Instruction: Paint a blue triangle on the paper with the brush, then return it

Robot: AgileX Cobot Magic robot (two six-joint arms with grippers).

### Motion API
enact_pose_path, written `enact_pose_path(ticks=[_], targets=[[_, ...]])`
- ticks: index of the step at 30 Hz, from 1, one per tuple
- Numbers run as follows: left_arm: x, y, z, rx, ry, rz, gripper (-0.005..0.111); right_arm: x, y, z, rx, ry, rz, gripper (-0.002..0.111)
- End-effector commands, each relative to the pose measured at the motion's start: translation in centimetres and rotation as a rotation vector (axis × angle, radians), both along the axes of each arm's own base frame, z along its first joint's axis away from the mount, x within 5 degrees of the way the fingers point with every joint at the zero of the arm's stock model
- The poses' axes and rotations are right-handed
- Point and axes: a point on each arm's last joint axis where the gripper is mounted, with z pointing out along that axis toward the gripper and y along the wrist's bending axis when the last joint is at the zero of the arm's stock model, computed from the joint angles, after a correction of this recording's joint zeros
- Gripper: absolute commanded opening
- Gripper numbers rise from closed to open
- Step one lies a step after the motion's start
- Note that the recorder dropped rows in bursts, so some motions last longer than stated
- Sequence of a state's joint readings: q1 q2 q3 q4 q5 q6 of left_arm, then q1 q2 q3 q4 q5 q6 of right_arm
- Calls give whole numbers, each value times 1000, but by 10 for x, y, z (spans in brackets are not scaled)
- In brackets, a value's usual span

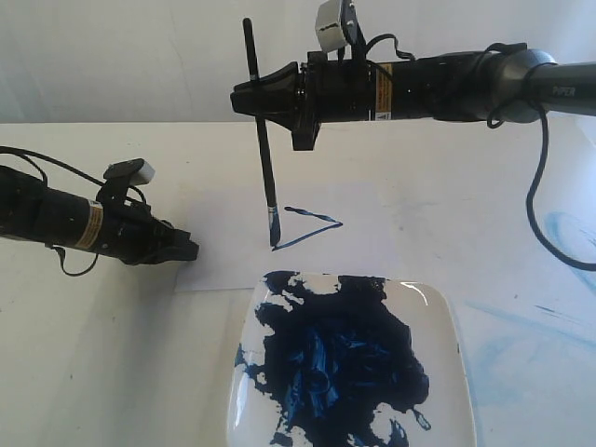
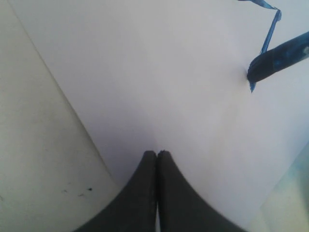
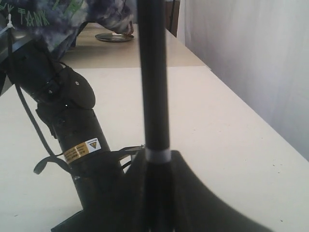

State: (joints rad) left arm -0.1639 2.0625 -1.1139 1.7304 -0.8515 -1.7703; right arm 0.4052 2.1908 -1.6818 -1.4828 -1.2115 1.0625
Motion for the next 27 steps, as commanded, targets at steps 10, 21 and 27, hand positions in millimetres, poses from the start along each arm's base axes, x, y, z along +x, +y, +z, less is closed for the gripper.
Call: enact_pose_path(ticks=[10, 21, 27], targets=[[1, 0, -1, 18, -6, -3, 0, 2, -3, 5, 25, -12, -6, 0], [1, 0, -1, 18, -6, -3, 0, -1, -3, 10, 9, -7, 2, 0], [1, 0, -1, 18, -6, -3, 0, -1, -3, 9, 4, 1, 6, 0]])
